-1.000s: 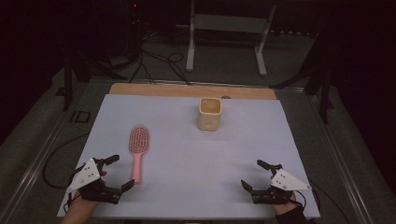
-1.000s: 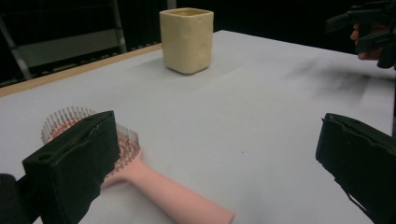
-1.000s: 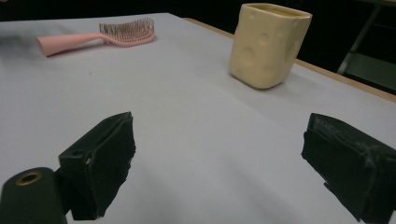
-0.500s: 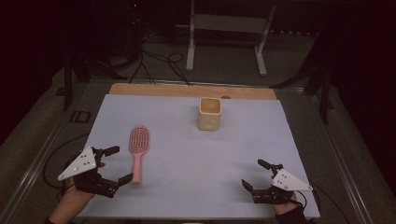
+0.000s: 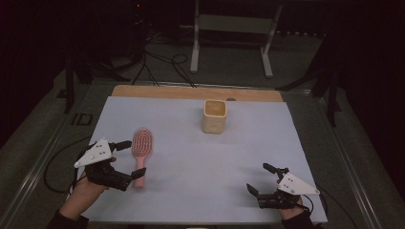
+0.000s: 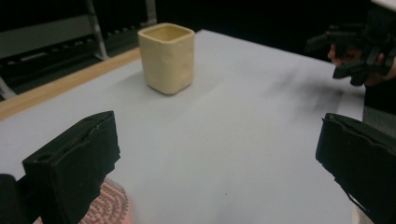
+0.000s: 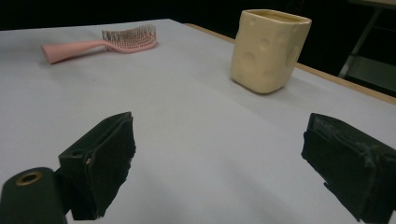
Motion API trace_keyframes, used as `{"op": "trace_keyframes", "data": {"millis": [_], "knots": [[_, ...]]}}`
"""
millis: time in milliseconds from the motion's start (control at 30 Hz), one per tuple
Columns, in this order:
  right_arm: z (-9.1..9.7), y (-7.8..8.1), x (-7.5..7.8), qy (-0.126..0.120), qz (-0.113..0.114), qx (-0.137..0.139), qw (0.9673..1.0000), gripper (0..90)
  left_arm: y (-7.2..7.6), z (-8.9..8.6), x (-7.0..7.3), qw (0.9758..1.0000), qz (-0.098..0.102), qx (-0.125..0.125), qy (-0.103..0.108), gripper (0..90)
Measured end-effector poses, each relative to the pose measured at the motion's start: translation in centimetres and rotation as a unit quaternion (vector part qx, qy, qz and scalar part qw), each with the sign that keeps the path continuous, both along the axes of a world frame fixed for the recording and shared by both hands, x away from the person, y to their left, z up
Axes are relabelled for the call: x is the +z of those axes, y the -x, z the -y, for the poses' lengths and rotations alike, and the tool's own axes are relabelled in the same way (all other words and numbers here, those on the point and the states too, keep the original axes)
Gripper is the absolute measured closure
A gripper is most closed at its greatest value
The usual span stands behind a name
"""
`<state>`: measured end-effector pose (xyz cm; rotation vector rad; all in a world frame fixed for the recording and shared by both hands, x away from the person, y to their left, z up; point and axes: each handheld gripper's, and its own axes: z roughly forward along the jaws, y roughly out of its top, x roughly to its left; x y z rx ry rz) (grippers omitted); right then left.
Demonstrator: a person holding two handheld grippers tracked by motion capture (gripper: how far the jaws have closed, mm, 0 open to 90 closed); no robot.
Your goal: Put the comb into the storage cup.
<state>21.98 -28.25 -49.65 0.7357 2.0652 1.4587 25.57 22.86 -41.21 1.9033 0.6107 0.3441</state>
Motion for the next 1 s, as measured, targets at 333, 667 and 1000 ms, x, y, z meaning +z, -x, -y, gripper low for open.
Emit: {"op": "trace_keyframes", "data": {"millis": [333,667,1000], "knots": [[0.0,0.0,-0.1,-0.002,-0.003,0.002,1.0,9.0,-1.1,2.4,-1.2,0.9987,-0.028,-0.014,-0.04,0.0],[-0.1,0.0,-0.1,-0.001,-0.006,0.006,1.0,9.0,-1.7,3.2,-3.5,0.9929,-0.075,-0.028,-0.088,8.3],[-0.2,0.0,-0.1,0.001,-0.007,0.012,0.9999,9.0,-1.6,3.8,-5.6,0.9846,-0.1,-0.035,-0.14,27.4]]}}
